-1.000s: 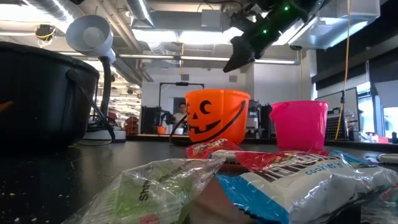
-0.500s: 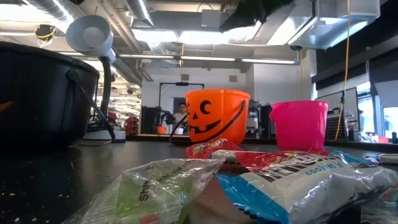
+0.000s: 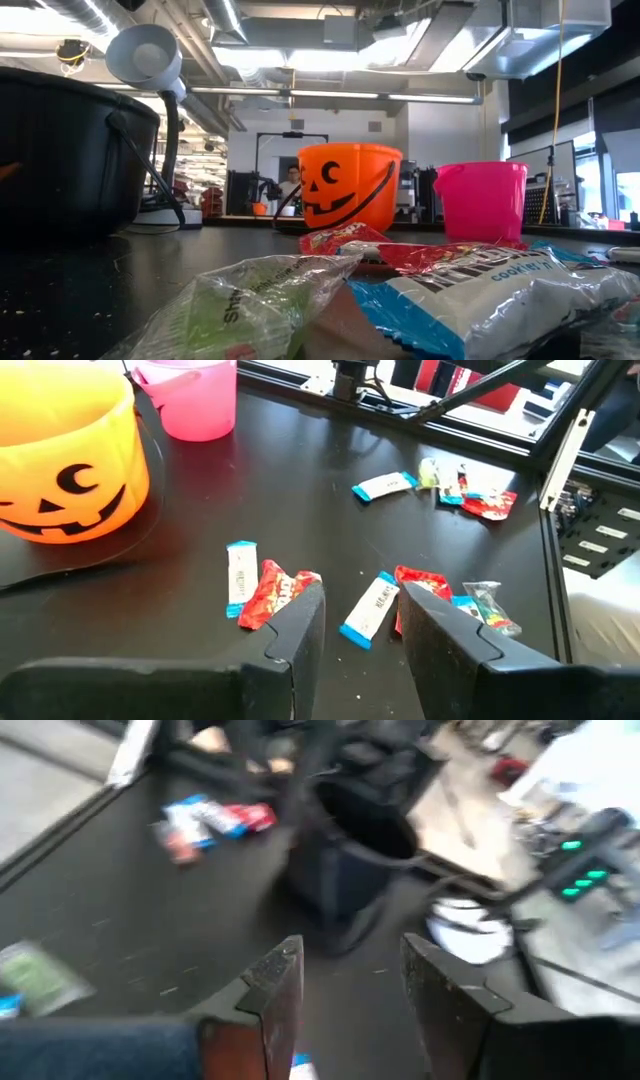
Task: Sort candy
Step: Put the red candy into the orange bucket
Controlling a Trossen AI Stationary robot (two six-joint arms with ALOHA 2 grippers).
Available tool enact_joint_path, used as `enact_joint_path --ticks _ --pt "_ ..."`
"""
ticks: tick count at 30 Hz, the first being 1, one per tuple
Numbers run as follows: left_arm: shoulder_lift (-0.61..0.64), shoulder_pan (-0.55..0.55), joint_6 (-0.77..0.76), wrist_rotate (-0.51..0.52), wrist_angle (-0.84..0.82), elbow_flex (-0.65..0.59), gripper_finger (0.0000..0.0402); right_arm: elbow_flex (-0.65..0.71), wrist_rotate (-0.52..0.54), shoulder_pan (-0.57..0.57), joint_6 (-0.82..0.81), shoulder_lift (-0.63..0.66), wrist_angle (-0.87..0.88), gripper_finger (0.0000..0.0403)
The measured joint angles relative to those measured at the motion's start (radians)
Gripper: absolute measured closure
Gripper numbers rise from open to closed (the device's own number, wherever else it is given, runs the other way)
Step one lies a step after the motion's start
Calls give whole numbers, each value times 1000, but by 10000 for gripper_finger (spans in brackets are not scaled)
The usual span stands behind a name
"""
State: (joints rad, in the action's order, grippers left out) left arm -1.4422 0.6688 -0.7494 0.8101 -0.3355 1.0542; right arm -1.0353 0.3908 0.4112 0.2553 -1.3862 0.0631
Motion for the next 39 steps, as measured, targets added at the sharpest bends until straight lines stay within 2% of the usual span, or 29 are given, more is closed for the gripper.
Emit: enact_joint_path --ticks 6,12,18,28,33,35,39 --pt "0 -19 0 0 0 0 280 0 7 102 -114 -120 69 235" --pt "0 -32 65 0 10 0 280 0 8 112 -282 -247 95 235" --pt "0 -44 190 -44 63 0 280 0 -22 74 -341 -350 84 235" --pt "0 -65 346 -94 134 0 280 1 -55 -6 -386 -434 -5 235" --pt "3 -91 421 -203 181 2 280 0 -96 -58 -390 -478 -11 235" --pt "22 -93 442 -228 147 9 280 1 -98 -71 -393 -492 -5 235" --pt "101 -83 446 -204 139 17 280 1 -129 -86 -408 -500 -11 235"
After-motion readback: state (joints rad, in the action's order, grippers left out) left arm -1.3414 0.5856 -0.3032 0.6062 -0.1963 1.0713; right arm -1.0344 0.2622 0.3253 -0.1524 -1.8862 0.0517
